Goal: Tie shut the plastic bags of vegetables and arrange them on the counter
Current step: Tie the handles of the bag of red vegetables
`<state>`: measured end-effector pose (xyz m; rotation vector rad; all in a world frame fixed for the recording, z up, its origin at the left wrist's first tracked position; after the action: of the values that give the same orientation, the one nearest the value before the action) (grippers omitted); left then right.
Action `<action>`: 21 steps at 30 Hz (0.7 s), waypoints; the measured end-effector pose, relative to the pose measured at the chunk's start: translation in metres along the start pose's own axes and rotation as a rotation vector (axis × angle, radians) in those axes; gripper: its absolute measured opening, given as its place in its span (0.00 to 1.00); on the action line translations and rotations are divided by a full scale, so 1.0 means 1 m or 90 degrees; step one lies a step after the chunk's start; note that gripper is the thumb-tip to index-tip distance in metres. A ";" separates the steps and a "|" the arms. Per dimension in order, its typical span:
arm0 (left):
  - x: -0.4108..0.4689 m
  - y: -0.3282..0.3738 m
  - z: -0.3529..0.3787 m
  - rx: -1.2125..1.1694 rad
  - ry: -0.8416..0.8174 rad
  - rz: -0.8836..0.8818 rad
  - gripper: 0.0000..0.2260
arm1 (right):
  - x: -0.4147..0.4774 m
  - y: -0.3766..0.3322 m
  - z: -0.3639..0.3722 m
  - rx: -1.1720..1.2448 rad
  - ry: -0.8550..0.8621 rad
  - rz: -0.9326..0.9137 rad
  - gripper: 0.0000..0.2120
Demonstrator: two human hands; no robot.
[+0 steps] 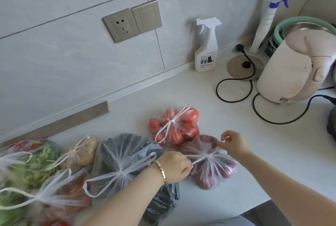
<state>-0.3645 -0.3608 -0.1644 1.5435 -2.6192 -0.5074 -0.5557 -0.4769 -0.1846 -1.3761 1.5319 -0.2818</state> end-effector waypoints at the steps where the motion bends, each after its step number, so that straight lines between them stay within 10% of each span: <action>1: -0.002 0.001 0.006 -0.027 -0.047 -0.026 0.17 | -0.002 0.012 0.002 0.017 0.021 0.026 0.15; 5: 0.002 0.008 0.001 -0.282 -0.086 -0.244 0.15 | -0.007 0.032 0.004 0.119 0.079 0.140 0.13; 9: 0.011 0.004 -0.021 -0.924 0.178 -0.549 0.16 | -0.018 0.009 -0.016 0.450 -0.034 0.205 0.09; 12: 0.013 0.009 -0.033 -1.283 0.344 -0.570 0.13 | -0.039 -0.024 -0.029 0.573 -0.213 0.184 0.12; 21: 0.027 0.049 -0.021 -0.902 0.160 -0.429 0.26 | -0.075 -0.054 0.002 0.227 -0.344 0.057 0.27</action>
<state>-0.4144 -0.3677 -0.1324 1.5478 -0.8550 -1.5495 -0.5342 -0.4298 -0.1078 -0.9926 1.0292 -0.1048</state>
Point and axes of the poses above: each hand's wrist, its own x-axis towards the middle knuckle, its own z-axis out of the palm, y = z × x, the point moved 1 cm from there along x, towards the middle knuckle, and after that the axes turned 5 degrees about z, right-handed, at the moved point
